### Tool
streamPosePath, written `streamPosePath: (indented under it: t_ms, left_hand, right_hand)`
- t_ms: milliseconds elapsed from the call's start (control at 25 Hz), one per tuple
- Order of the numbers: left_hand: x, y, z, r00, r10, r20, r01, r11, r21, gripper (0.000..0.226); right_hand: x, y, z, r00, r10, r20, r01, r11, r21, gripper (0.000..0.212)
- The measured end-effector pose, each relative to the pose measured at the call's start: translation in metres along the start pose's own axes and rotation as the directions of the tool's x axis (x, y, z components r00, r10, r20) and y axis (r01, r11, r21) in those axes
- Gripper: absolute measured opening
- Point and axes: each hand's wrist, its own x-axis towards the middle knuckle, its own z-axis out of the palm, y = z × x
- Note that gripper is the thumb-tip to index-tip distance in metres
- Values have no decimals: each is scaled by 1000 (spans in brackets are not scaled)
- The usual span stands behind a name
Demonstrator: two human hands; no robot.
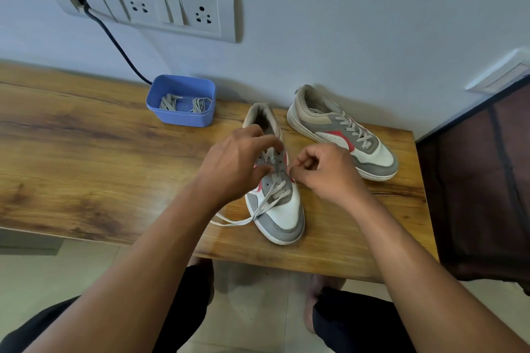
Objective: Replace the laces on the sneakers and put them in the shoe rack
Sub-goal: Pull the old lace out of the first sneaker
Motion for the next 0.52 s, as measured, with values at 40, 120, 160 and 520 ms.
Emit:
streamPosePath:
  t_ms: [40, 120, 160, 520]
  left_hand:
    - [1, 0, 1, 1000, -6, -22, 6, 1000, 3, 39]
    - [3, 0, 1, 999, -30, -40, 30, 1000, -11, 40]
    - [3, 0, 0, 998, -47, -43, 46, 999, -21, 40]
    - [2, 0, 2, 996, -80, -39, 78, 996, -45, 41]
  right_hand:
    - [-3, -1, 0, 999, 26, 36, -26, 1000, -17, 16]
    - [-6, -5, 1, 995, 66, 73, -64, 997, -40, 22]
    - [-7, -7, 2, 993, 84, 77, -80, 995, -51, 23]
    - [-13, -27, 6, 975, 208, 81, -187, 959, -214, 19]
